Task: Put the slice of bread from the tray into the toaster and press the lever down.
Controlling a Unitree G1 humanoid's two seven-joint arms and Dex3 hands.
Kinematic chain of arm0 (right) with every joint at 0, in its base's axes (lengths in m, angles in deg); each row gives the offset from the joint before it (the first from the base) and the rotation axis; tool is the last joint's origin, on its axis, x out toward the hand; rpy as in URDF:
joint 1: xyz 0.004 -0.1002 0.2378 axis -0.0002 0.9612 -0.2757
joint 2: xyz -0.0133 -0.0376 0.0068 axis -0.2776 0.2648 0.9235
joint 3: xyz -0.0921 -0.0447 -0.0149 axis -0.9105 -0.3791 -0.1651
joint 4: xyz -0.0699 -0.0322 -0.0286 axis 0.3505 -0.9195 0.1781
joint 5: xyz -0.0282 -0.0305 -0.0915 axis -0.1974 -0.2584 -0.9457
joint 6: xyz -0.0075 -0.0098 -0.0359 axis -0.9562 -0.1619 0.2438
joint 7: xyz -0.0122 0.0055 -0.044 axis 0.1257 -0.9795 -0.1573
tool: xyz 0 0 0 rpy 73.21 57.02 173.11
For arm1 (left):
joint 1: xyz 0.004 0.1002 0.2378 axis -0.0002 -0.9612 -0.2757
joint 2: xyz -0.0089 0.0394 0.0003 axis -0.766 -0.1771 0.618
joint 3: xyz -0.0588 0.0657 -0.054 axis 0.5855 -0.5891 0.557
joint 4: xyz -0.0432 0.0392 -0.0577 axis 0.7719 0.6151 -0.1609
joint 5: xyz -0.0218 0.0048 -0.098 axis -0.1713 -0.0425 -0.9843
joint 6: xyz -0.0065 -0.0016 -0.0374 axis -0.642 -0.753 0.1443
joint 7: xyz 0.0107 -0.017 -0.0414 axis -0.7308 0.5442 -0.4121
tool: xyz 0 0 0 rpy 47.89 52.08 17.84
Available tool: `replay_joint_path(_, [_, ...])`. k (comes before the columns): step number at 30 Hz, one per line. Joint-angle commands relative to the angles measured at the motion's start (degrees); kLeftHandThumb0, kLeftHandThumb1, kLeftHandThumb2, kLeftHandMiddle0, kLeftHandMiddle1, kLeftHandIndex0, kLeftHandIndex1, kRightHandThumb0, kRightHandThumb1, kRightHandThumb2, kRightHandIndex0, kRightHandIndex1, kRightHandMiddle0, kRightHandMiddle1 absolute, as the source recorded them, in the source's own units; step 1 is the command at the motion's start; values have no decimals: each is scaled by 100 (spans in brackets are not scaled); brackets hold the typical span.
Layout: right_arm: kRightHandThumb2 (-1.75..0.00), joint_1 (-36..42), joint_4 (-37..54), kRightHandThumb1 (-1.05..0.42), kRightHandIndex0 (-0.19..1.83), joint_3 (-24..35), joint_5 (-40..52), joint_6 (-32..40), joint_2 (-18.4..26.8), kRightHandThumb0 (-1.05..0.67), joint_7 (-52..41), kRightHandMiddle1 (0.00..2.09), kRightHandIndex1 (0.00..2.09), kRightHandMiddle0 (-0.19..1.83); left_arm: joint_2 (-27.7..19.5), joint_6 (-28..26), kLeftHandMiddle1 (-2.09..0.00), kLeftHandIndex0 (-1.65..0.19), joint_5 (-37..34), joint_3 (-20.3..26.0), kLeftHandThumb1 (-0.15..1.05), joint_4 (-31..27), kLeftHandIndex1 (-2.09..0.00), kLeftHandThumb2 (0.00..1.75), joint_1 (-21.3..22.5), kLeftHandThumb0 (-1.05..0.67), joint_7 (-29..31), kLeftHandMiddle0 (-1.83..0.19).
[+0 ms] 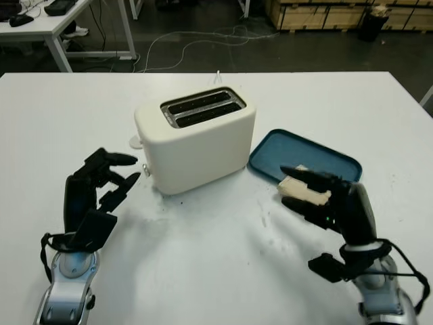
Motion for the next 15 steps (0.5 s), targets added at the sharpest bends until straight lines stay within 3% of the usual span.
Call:
replay_joint_path(1, [0, -188, -322, -80, 69, -206, -678, -82, 399, -59, 676, 0, 0, 63, -48, 147, -160, -59, 34, -3, 92, 68, -106, 14, 28, -23, -23, -66])
replay_joint_path(7, [0, -399, -601, -75, 37, -854, -1580, 551, 1123, -80, 1351, 0, 0, 39, -20, 85, -160, -59, 60, 2, 92, 40, -105, 13, 32, -23, -51, -66])
replay_joint_path(15, [-2, -514, -816, -77, 13, -1451, -1642, 1145, 1666, -100, 1362, 0, 0, 20, -53, 144, -160, -60, 43, 20, 92, 67, -104, 14, 27, -25, -34, -65])
